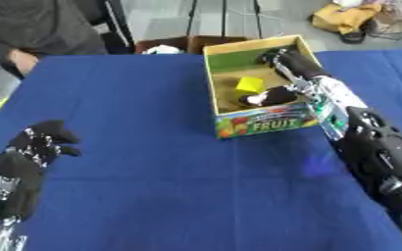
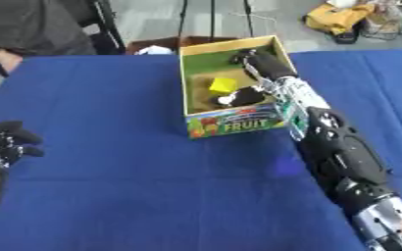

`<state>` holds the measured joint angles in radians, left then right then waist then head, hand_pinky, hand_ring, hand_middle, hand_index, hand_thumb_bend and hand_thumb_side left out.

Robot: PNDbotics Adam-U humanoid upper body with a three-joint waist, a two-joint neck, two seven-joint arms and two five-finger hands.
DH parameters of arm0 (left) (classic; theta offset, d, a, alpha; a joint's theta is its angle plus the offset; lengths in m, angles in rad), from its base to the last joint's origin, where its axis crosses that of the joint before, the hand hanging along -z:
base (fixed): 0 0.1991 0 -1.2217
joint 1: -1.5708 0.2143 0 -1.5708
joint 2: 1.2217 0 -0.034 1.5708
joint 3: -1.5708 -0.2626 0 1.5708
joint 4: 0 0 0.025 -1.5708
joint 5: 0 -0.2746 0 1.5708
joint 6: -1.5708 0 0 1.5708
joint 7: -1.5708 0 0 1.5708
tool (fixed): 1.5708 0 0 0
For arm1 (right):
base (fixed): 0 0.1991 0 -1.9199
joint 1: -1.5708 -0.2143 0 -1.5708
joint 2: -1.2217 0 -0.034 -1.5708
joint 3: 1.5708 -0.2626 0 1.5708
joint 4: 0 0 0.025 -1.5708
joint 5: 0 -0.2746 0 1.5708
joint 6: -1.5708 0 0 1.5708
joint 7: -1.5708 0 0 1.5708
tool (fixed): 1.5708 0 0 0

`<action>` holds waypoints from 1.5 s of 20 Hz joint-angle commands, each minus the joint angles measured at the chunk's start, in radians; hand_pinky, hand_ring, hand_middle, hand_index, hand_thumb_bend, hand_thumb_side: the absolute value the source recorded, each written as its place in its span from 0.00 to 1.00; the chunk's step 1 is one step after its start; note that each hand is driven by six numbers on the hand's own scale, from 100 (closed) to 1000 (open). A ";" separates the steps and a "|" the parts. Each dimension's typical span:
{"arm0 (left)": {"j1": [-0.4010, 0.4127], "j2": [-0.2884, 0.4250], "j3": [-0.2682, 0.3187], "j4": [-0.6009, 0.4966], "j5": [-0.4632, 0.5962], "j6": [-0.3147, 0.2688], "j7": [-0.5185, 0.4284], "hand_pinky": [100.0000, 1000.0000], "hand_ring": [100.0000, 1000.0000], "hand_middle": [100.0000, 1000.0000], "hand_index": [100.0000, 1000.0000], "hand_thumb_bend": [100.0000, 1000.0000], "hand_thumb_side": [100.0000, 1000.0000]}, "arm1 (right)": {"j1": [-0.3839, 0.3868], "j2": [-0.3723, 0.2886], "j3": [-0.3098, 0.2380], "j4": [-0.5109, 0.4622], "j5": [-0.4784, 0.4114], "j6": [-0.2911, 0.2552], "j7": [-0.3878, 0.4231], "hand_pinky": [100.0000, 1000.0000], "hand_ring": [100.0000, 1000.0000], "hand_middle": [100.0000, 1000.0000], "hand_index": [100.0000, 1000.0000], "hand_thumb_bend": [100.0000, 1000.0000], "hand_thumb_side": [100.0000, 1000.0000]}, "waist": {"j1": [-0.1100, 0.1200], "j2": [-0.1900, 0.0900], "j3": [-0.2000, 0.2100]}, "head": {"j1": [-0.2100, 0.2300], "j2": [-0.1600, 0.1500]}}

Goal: Pick up objects on the table and place them in the box.

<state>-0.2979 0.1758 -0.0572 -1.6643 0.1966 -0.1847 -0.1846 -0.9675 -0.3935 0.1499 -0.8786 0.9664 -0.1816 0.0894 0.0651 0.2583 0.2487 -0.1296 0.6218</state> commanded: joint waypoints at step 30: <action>-0.004 0.049 0.056 0.002 -0.034 -0.011 0.054 0.55 0.64 0.55 0.74 0.90 0.76 | 0.381 -0.191 -0.034 -0.818 -0.866 0.080 -0.146 0.43 0.67 0.65 0.77 0.46 0.70 | -0.020 -0.061 -0.208 | 0.138 0.010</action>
<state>-0.2864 0.1994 -0.0144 -1.6519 0.1676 -0.1945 -0.1369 -0.5756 -0.5512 0.1385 -1.6379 0.1573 -0.0993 -0.0428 0.0473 0.2148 0.0363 -0.0009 0.6324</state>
